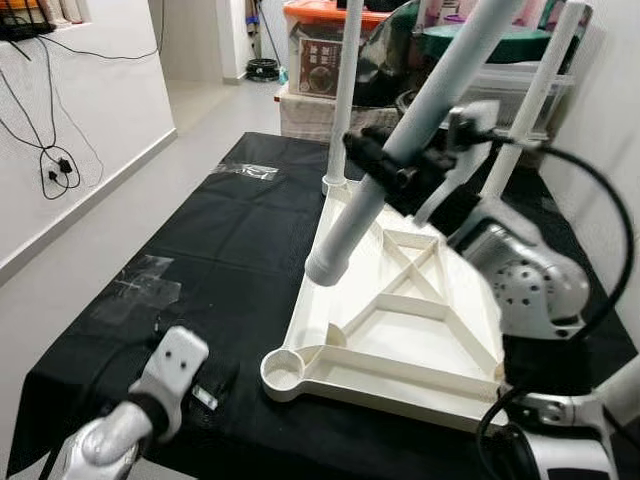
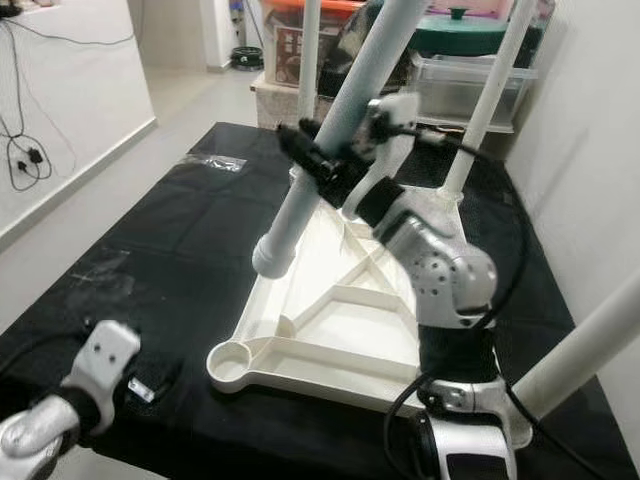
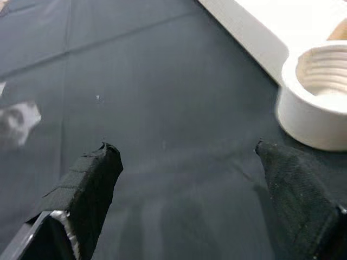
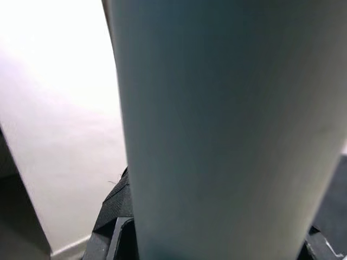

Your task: Building children table

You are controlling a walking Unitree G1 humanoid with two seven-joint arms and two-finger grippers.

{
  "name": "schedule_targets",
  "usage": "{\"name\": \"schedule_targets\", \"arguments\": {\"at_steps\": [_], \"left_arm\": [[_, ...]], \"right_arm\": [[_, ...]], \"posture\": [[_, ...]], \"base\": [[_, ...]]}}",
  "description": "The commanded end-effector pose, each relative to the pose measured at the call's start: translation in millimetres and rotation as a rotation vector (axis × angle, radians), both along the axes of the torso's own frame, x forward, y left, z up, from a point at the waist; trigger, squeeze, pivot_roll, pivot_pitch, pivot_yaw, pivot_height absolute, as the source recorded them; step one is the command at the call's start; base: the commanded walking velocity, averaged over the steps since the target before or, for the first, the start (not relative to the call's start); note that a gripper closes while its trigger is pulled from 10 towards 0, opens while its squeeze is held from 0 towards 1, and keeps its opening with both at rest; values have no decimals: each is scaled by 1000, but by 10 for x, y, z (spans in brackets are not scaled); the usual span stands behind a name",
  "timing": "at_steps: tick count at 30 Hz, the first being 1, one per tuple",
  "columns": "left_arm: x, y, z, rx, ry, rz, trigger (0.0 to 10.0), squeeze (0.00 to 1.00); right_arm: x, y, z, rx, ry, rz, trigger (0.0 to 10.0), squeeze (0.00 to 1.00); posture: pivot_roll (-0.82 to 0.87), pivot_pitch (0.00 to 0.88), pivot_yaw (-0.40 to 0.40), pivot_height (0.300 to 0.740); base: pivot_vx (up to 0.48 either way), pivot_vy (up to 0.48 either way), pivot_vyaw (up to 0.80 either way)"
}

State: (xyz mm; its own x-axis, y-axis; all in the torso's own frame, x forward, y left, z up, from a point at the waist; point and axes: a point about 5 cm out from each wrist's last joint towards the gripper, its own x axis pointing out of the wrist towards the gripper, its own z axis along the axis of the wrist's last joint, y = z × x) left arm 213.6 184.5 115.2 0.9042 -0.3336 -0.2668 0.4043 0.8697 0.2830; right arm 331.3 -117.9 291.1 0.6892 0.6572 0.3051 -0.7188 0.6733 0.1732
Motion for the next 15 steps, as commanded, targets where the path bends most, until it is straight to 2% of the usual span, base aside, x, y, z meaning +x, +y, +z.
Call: {"name": "schedule_targets", "arguments": {"at_steps": [1,4,6,11,15], "left_arm": [[-40,-113,15,-25,-13,-33,10000,0],[-54,-152,6,-35,-24,-16,10000,0],[-17,-192,56,-74,-67,45,10000,0],[10,-192,88,-86,-92,71,10000,0],[48,-182,146,-87,-131,85,10000,0]], "right_arm": [[6,57,-44,-8,12,-17,0,0],[6,99,-68,4,25,-20,0,0],[1,168,-100,35,33,-26,0,0],[-6,205,-124,67,50,-29,0,0],[-37,269,-160,83,49,-36,0,0]], "posture": [[83,0,-69,740],[89,0,-73,740],[93,0,-74,740],[94,0,-75,740],[95,0,-73,740]], "base": [[0,0,0],[0,0,0],[0,0,0],[0,0,0],[0,0,706]]}}
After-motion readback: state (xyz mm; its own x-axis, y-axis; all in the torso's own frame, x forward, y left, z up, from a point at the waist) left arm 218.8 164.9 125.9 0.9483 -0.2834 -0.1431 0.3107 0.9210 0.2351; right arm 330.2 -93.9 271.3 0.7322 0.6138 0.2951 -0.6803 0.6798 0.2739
